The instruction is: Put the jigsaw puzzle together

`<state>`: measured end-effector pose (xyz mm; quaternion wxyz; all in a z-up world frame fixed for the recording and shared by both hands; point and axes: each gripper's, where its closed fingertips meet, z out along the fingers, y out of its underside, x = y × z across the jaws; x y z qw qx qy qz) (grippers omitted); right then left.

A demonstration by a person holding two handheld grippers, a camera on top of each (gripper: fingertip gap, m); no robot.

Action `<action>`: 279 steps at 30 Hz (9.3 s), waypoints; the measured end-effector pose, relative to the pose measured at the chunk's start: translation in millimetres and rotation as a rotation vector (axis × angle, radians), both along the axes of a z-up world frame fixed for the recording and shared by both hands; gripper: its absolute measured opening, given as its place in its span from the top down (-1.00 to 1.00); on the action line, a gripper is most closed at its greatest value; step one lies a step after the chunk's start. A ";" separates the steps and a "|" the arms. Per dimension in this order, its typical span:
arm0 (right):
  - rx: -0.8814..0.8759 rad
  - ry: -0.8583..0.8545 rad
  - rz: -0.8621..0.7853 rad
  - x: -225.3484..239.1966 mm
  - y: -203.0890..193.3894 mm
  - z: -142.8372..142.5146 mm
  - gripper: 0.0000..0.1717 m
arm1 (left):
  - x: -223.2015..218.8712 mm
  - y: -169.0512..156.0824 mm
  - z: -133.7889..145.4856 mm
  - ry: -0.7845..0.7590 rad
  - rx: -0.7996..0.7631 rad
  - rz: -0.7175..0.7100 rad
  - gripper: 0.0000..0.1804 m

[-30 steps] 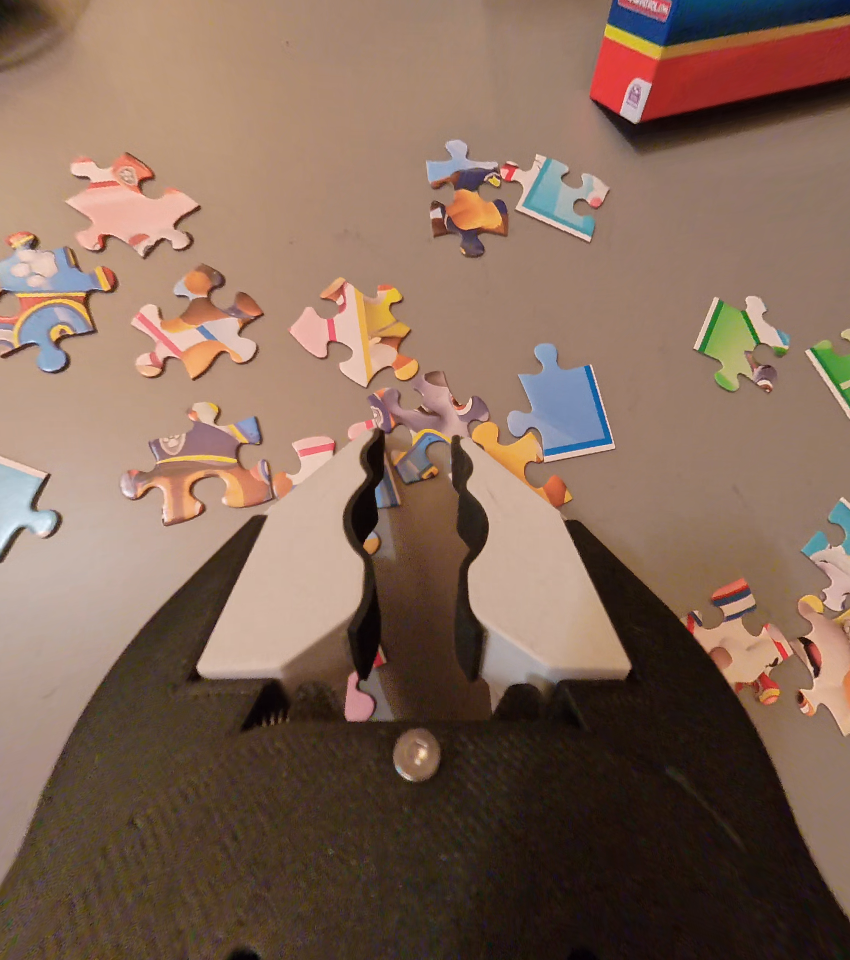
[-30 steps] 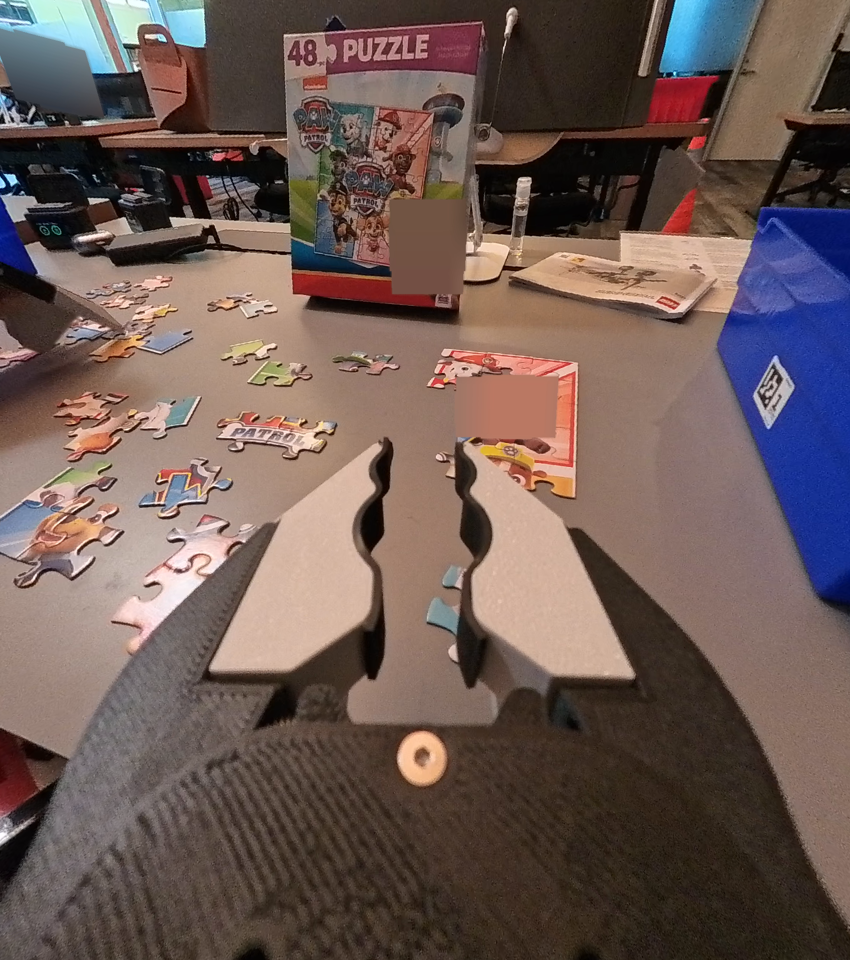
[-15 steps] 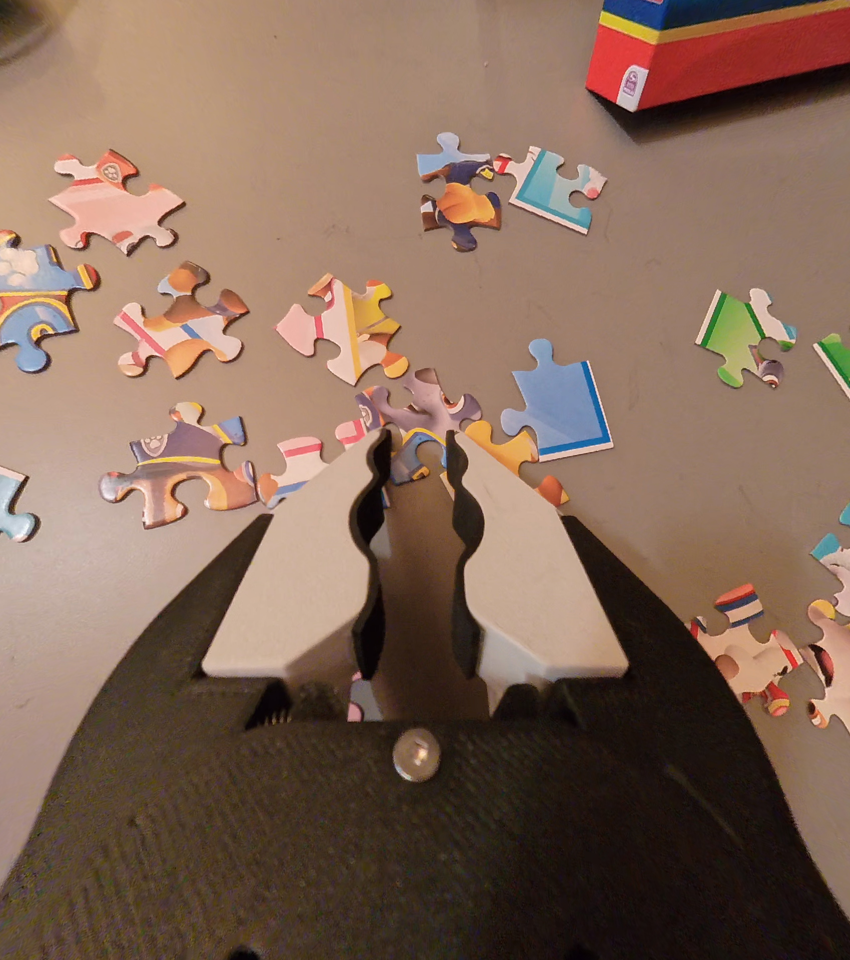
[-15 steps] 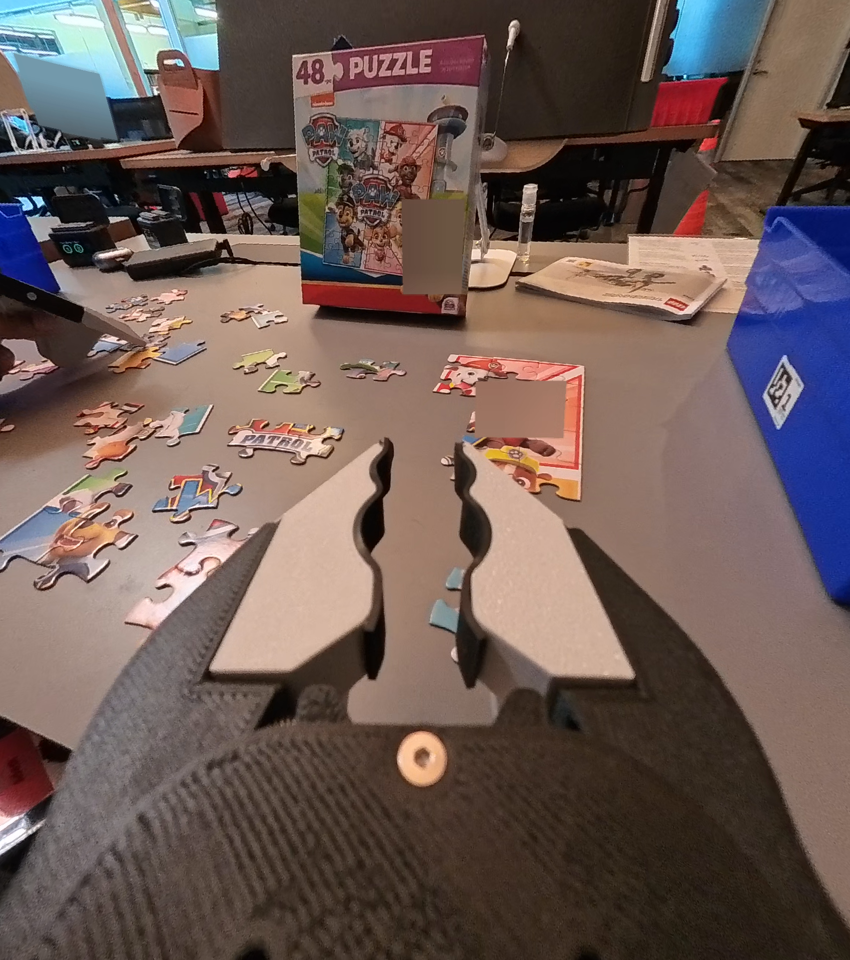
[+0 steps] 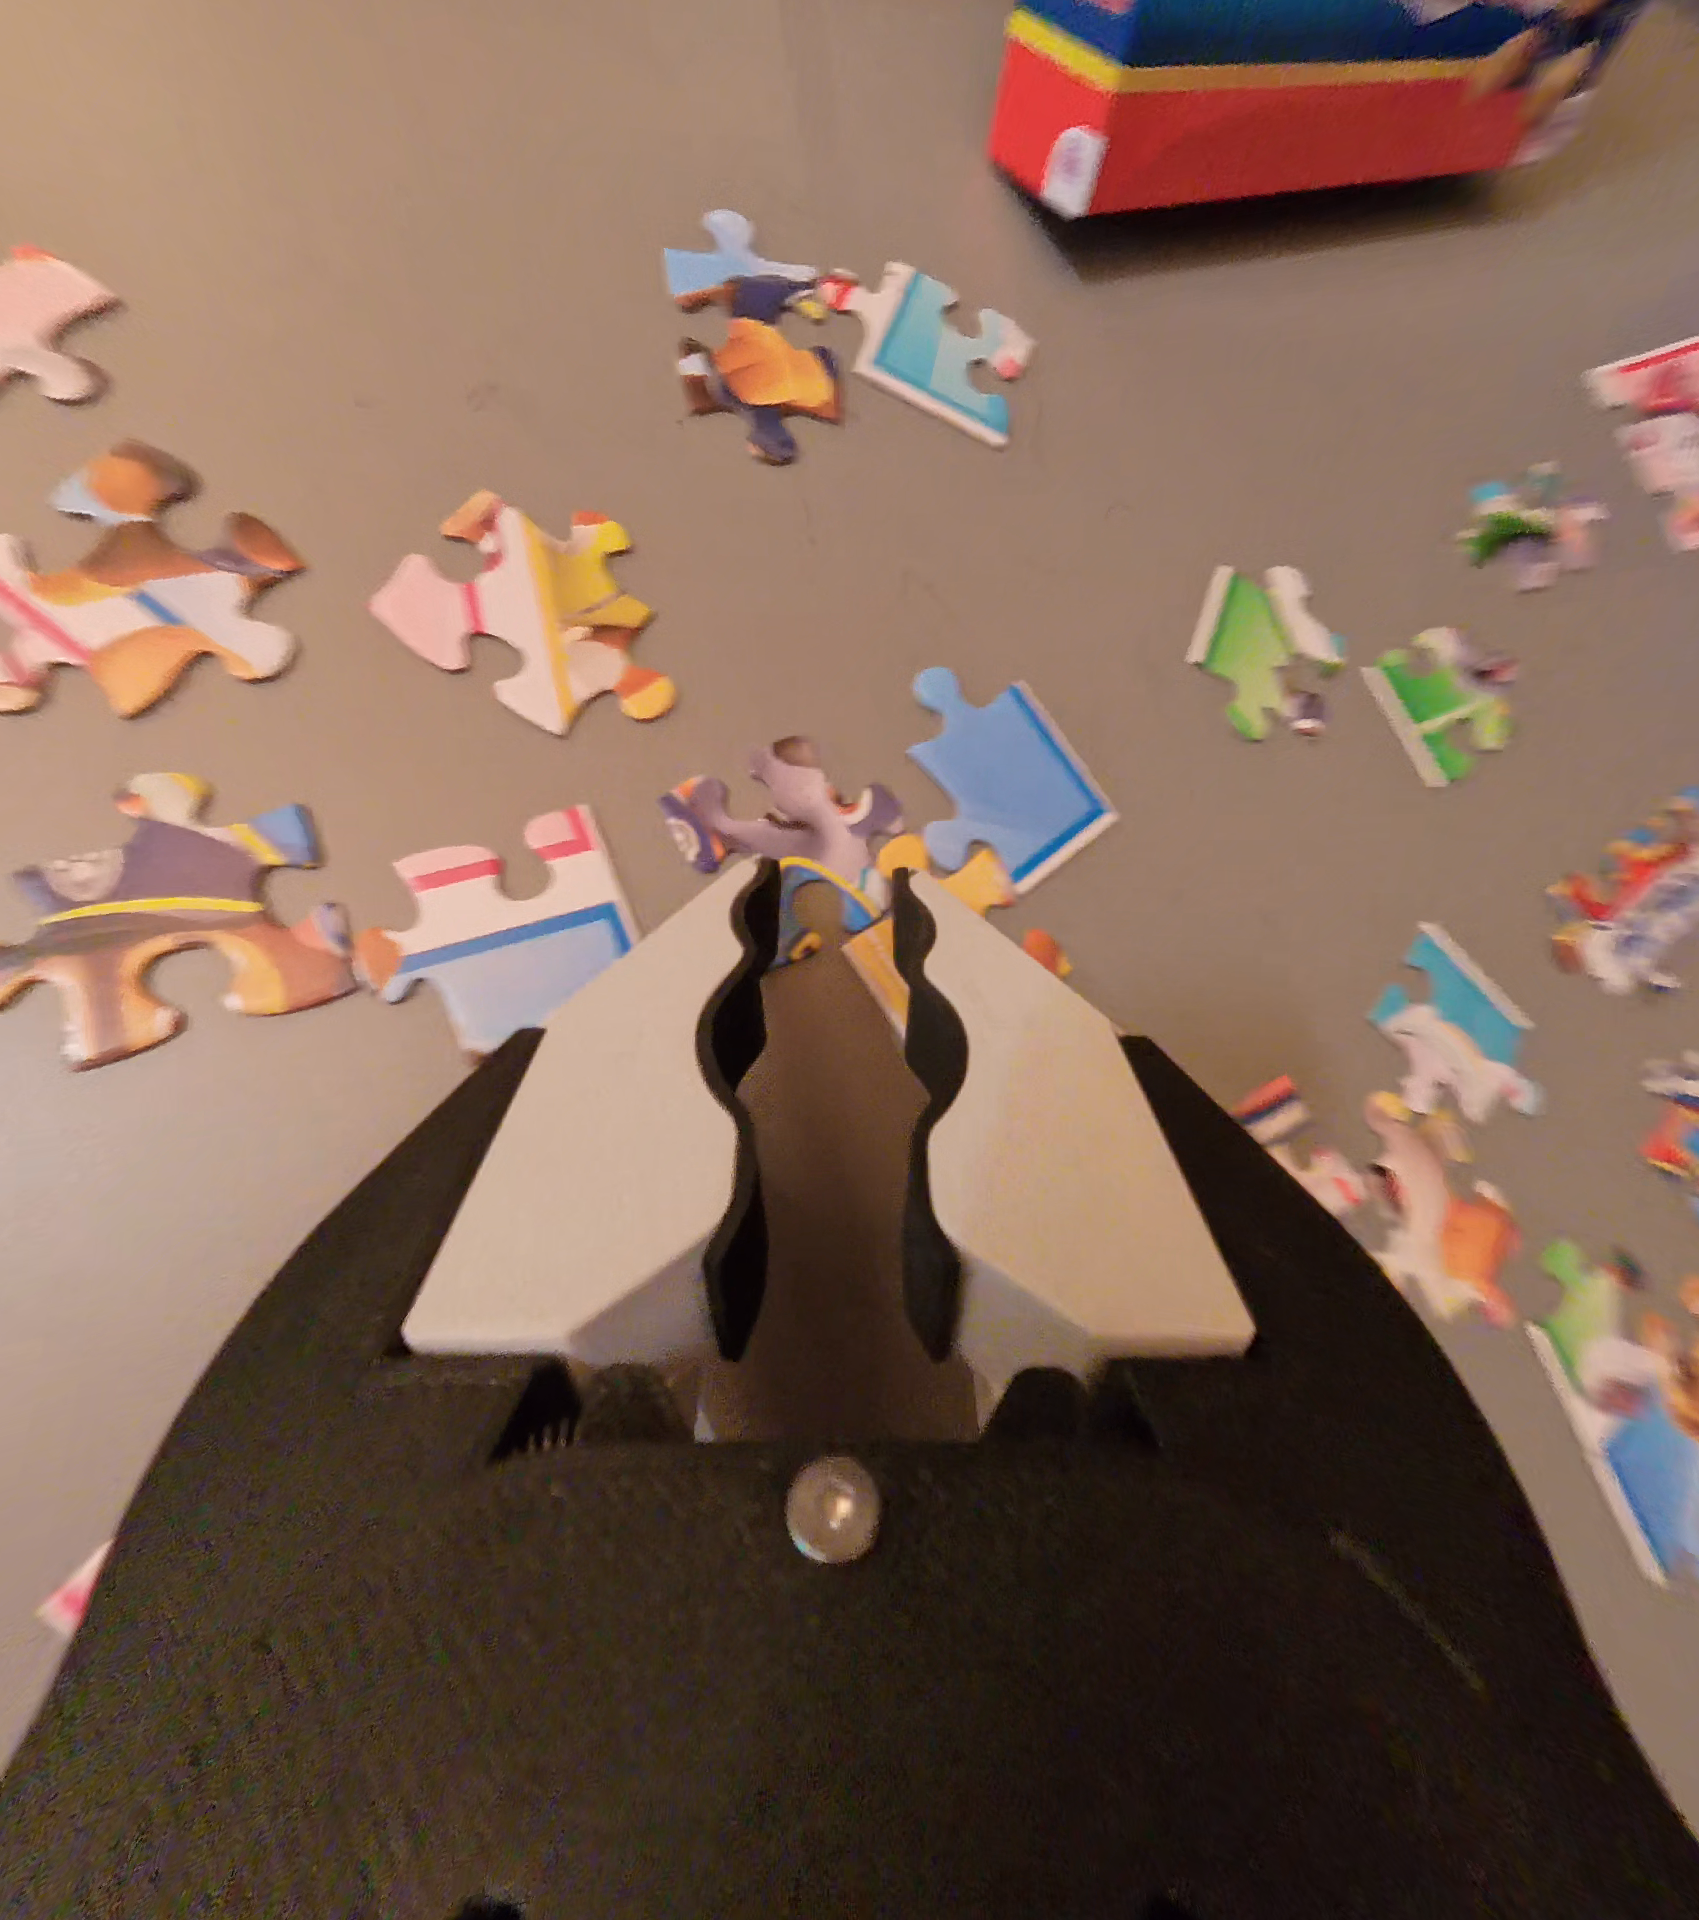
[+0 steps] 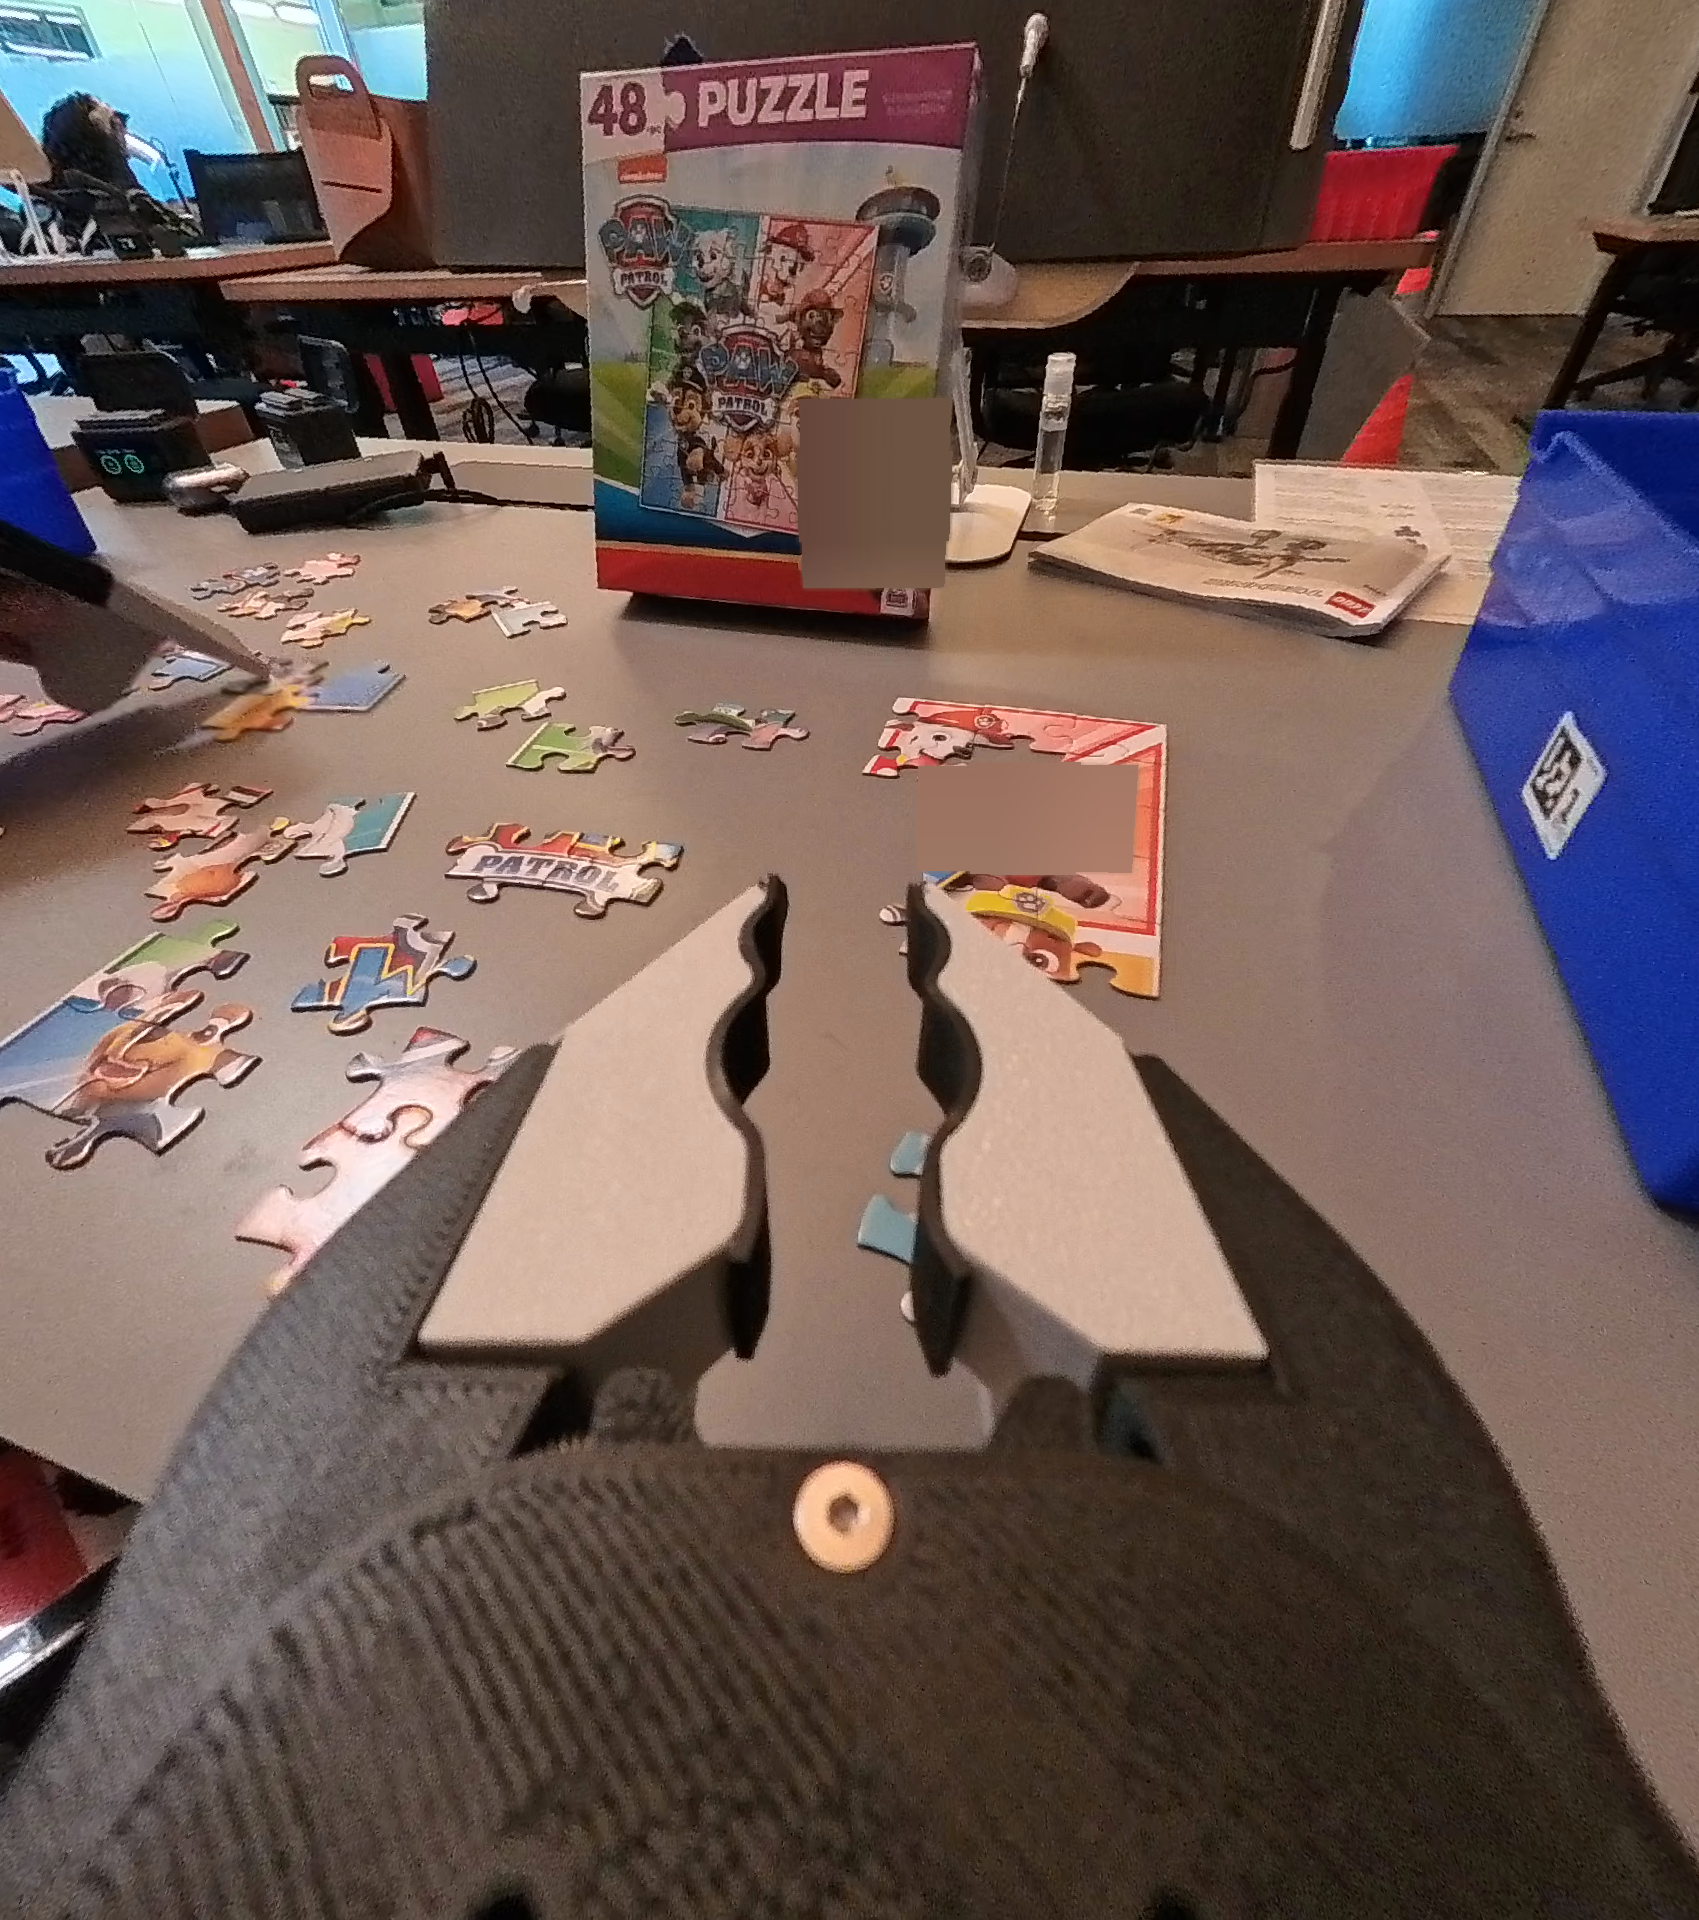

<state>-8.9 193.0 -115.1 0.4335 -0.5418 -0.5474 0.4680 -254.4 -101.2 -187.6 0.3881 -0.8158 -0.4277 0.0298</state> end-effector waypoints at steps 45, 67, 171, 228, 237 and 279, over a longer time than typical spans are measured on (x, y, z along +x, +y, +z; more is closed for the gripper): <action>0.055 0.005 0.032 -10.4 -15.2 11.4 0.70 | -12.5 -17.3 10.3 0.117 -0.091 0.051 1.00; 0.360 -0.441 0.995 -246.9 -307.8 -32.4 0.46 | -41.3 -64.4 35.6 0.222 0.015 0.236 0.84; 0.394 -0.550 0.953 -279.0 -292.5 -68.4 0.96 | -32.6 -42.5 44.8 0.140 0.206 0.177 0.76; 0.279 -0.657 0.792 -292.3 -271.0 -74.3 0.50 | -31.4 -40.1 43.6 0.128 0.210 0.168 0.74; 0.392 -0.637 1.008 -270.5 -307.0 -76.1 0.49 | -31.8 -40.8 44.3 0.132 0.213 0.171 0.74; 0.304 -0.561 0.835 -229.7 -212.1 -26.8 0.98 | -31.5 -39.7 44.5 0.131 0.213 0.167 0.74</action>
